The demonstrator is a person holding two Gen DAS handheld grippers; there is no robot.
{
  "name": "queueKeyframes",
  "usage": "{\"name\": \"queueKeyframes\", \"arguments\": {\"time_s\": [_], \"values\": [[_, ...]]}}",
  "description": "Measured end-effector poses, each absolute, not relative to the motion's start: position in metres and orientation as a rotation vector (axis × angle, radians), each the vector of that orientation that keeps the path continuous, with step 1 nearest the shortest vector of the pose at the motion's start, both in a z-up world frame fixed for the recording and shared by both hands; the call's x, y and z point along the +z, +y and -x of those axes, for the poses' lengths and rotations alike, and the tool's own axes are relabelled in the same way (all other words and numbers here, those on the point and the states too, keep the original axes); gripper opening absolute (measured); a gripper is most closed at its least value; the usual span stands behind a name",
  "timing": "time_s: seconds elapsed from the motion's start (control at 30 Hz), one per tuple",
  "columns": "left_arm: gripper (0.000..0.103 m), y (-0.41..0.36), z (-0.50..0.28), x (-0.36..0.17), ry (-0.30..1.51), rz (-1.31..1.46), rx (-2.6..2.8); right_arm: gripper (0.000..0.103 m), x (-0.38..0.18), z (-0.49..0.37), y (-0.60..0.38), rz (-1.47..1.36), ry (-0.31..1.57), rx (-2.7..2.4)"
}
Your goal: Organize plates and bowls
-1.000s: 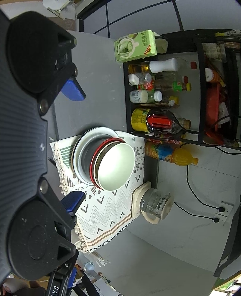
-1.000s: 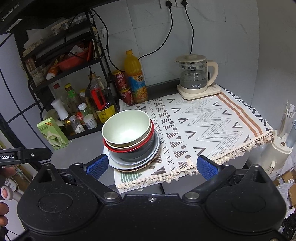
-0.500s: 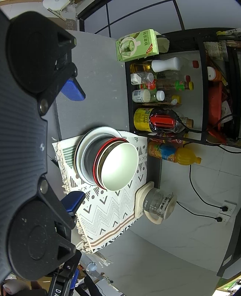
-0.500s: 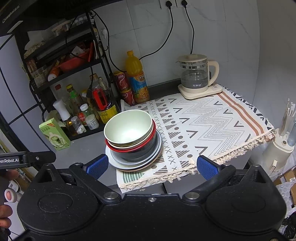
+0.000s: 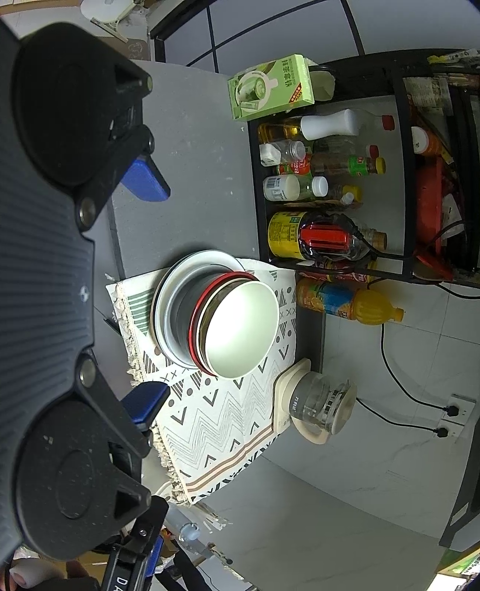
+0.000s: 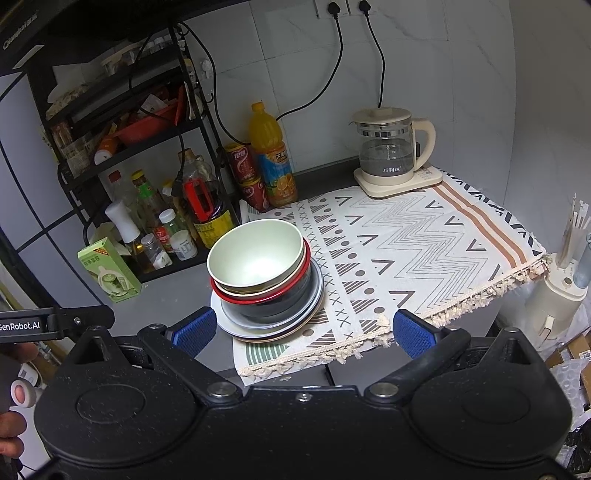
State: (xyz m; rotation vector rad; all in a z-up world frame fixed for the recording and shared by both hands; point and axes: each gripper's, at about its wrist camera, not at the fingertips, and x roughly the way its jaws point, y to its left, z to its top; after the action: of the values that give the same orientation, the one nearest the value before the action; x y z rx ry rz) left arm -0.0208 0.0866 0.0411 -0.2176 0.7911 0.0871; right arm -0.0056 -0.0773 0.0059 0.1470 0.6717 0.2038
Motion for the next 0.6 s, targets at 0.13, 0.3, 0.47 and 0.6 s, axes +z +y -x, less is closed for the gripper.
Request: {"name": "queueKeyframes", "arguments": {"time_s": [0.13, 0.3, 0.47, 0.6], "values": [[0.102, 0.087, 0.02, 0.041, 0.791, 0.218, 0.081, 0.103, 0.006, 0.005, -0.077, -0.147, 0.675, 0.197], [0.102, 0.087, 0.017, 0.04, 0.796, 0.214, 0.077, 0.103, 0.005, 0.004, -0.076, -0.152, 0.674, 0.187], [0.102, 0.085, 0.012, 0.038, 0.806, 0.201, 0.069, 0.103, 0.002, 0.004, -0.076, -0.156, 0.681, 0.181], [0.102, 0.085, 0.01, 0.035, 0.806, 0.206, 0.06, 0.103, 0.001, 0.004, -0.077, -0.153, 0.681, 0.171]]}}
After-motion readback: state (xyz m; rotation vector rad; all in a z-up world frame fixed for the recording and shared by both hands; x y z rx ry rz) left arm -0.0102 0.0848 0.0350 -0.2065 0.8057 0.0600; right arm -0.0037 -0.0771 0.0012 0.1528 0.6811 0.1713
